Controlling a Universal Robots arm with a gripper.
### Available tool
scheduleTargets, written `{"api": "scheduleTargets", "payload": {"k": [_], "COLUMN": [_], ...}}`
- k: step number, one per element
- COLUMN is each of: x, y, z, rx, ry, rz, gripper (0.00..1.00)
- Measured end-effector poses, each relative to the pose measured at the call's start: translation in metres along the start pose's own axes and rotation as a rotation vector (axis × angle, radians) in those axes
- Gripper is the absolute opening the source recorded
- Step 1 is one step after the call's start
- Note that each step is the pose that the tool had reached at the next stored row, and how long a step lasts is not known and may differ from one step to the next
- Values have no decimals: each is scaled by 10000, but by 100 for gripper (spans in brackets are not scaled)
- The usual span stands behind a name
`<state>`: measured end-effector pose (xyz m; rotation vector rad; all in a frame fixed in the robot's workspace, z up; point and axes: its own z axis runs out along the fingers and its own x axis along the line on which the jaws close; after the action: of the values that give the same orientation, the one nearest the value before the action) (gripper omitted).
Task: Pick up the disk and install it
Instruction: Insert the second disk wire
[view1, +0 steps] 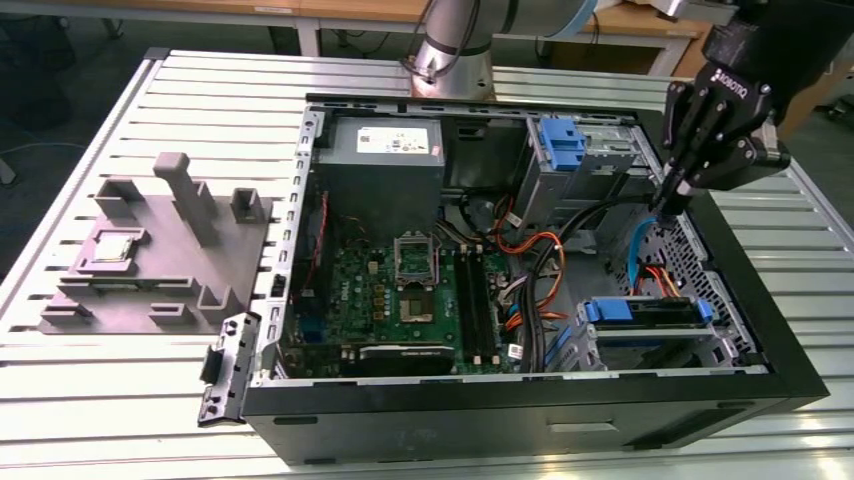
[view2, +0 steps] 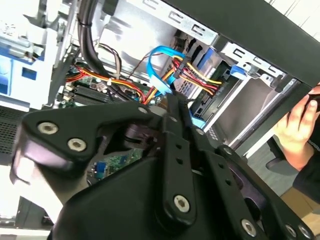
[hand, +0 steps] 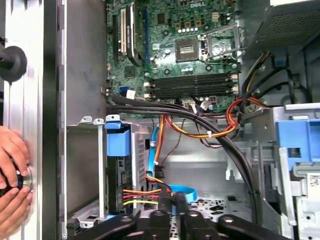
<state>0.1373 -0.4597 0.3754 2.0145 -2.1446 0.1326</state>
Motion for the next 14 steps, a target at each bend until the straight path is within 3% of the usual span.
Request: {"api": "scheduleTargets", "payload": {"k": [2,3,4,8,14], "x": [-4,-6,-8,-10,-40], "y": [-1,-2,-3,-3,3], "z": [16,26,38,39,-13], "rx": [7,10,13,14,-4], "ry": [121,179,230,246,226], "rz": [10,14,18,20,93], "gripper": [17,24,24,24,24]}}
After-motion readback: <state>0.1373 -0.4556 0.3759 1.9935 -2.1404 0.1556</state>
